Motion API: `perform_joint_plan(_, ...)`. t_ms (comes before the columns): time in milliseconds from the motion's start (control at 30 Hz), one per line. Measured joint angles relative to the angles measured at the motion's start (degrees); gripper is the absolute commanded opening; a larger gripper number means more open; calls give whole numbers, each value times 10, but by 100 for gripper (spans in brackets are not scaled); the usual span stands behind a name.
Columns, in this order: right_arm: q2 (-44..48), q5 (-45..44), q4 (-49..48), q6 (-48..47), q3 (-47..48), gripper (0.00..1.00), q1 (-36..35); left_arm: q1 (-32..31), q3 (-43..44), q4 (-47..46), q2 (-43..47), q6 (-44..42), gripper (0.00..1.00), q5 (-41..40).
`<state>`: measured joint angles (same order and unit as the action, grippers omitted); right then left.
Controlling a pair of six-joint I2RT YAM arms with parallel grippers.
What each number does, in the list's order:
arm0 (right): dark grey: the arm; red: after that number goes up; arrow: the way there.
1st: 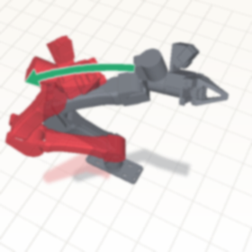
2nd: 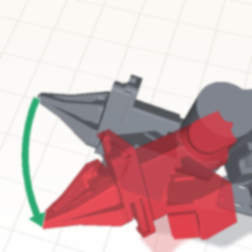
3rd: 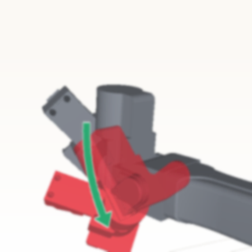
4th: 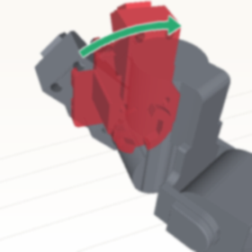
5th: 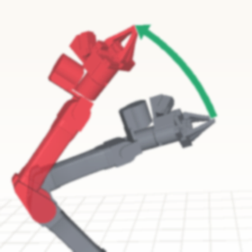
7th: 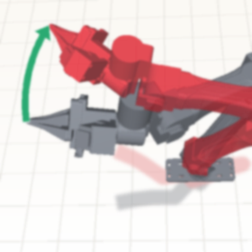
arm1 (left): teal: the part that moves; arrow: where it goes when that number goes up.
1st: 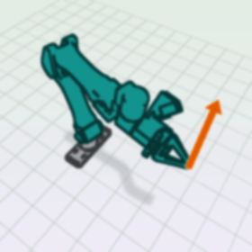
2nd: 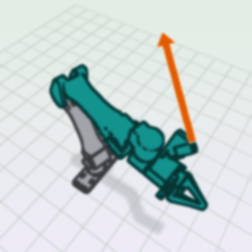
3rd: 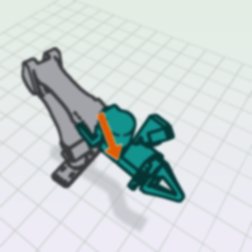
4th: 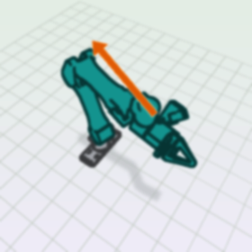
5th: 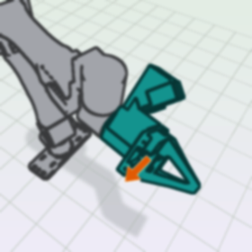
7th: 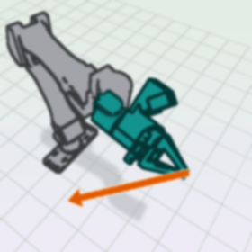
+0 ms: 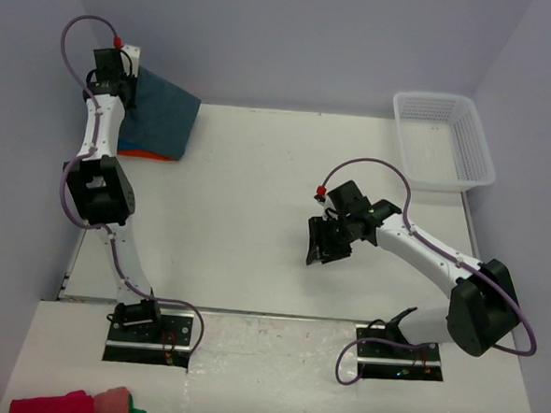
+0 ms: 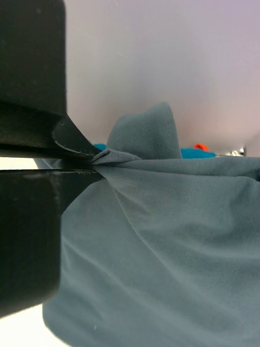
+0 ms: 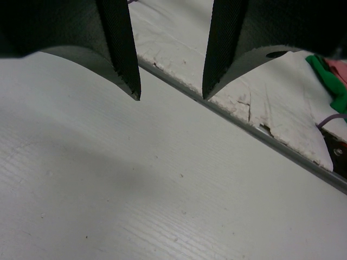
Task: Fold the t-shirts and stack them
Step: Put the neatly folded tshirt into the corner of the board with the left arm
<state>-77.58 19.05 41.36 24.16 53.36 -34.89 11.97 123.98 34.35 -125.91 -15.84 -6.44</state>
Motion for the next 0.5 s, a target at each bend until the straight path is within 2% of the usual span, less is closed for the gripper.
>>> perform_joint_plan(500,-14,-3,18,-2,23,51,0,19,-30,-57,-57,30,0,-34)
